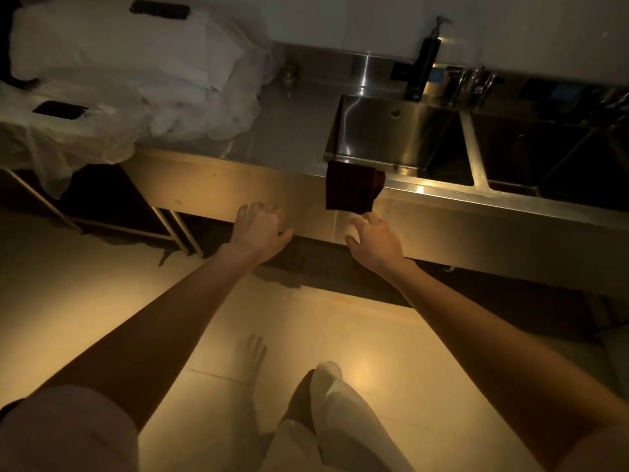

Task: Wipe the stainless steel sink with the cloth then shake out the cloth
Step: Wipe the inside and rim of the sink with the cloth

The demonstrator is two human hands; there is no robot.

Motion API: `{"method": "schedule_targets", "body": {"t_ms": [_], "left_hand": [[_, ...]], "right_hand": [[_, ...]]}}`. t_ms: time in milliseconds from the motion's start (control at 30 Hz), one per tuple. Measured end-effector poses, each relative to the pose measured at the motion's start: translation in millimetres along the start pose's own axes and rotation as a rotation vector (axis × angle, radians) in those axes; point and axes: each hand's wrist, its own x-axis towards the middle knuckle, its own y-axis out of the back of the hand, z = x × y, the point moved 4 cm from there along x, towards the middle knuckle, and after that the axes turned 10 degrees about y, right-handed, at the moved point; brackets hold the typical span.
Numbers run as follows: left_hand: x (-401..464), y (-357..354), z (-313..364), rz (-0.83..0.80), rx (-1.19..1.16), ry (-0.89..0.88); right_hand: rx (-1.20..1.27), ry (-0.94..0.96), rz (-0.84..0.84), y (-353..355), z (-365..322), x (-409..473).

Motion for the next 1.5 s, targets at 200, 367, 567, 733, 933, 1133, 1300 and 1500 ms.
{"method": "schedule_targets", "body": {"t_ms": [200, 367, 567, 733, 933, 1133, 1300, 1500], "left_hand": [[66, -20, 11, -0.071, 0.009, -0.026], [144, -9, 23, -0.084, 0.006, -0.046], [215, 7, 39, -0.077, -0.004, -0.027], [256, 7, 41, -0.102, -0.008, -0.040], [309, 5, 48, -0.115, -0.002, -0.109], [364, -3, 63, -0.136, -0.010, -0.271], [408, -15, 65, -0.151, 0.004, -0.432], [439, -37, 74, -0.180, 0.057, -0.629]], "right_hand": [[0.010, -0.004, -0.028, -10, 30, 61], [0.053, -0.030, -0.026, 1, 63, 126], [0.044, -0.012, -0.037, 22, 92, 200], [0.032, 0.003, -0.020, 40, 106, 245], [0.076, -0.053, 0.014, 38, 130, 278], [0.207, -0.116, -0.062, 13, 143, 299], [0.216, -0.166, -0.131, -1, 138, 312], [0.210, -0.256, -0.297, -39, 142, 300]]}}
